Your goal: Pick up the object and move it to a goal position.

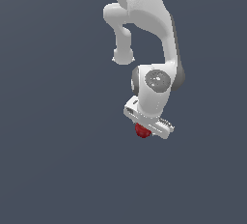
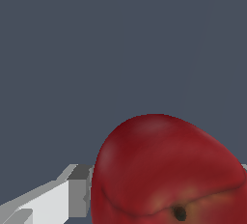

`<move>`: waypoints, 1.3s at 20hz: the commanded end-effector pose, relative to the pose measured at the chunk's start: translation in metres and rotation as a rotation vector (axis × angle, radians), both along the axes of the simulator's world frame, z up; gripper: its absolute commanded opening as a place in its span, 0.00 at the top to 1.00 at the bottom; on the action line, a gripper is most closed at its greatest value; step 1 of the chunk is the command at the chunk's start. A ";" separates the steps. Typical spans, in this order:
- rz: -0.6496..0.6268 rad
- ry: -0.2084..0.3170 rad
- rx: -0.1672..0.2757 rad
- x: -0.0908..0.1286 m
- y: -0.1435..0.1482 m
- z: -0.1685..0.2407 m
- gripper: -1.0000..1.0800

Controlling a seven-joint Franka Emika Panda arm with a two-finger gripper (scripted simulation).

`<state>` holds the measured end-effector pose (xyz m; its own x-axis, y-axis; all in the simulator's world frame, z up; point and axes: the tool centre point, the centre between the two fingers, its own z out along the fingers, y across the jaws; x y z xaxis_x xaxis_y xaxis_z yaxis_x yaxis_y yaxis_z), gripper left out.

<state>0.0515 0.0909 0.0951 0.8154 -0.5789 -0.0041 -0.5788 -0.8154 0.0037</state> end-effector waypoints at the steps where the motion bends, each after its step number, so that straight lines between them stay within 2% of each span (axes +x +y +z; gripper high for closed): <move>1: 0.000 -0.004 0.001 -0.003 0.006 0.023 1.00; 26: -0.001 -0.005 0.000 -0.049 0.084 0.306 1.00</move>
